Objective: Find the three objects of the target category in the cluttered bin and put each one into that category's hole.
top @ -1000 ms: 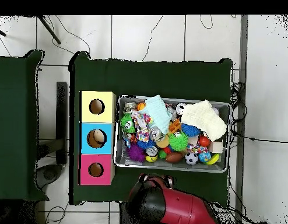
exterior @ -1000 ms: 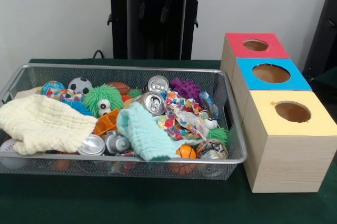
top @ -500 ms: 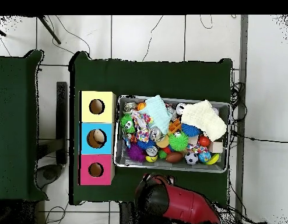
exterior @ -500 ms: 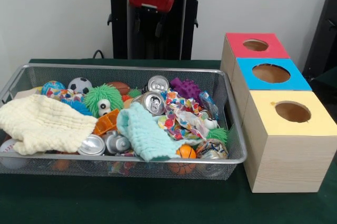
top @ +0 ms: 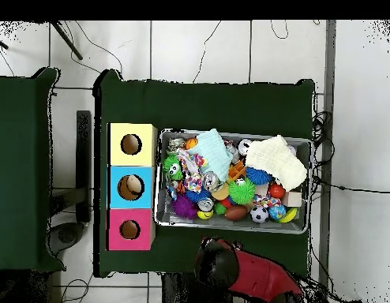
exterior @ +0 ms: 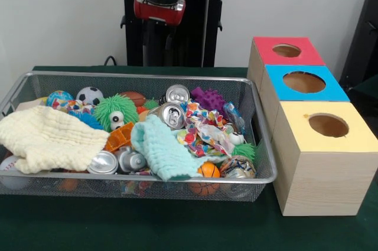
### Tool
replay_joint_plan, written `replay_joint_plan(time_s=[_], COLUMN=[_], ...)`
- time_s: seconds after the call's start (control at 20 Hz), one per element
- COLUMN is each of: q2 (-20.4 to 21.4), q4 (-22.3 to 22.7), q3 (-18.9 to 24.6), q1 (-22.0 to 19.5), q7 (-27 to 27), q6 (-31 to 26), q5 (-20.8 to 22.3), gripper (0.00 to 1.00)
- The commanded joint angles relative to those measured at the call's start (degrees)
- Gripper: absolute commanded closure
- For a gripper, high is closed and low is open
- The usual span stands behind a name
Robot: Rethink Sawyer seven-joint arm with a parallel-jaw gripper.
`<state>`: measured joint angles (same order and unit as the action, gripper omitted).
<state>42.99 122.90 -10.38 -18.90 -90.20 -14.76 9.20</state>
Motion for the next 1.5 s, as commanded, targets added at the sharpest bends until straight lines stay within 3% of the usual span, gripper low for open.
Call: replay_joint_plan(time_s=[0.05, 0.3, 0.65, 1.5], q2=[-4.3, -1.3, -1.5, -3.1], q4=[1.5, 5.0, 6.4, 3.4], q3=[4.4, 4.0, 3.5, 4.6], q1=[-3.6, -2.0, -0.9, 3.4], q7=[-8.8, -9.9, -10.5, -12.1], q6=[8.3, 8.8, 10.4, 8.5], q5=[1.5, 1.4, 0.9, -3.5], gripper=[0.0, 0.0, 0.0, 0.0])
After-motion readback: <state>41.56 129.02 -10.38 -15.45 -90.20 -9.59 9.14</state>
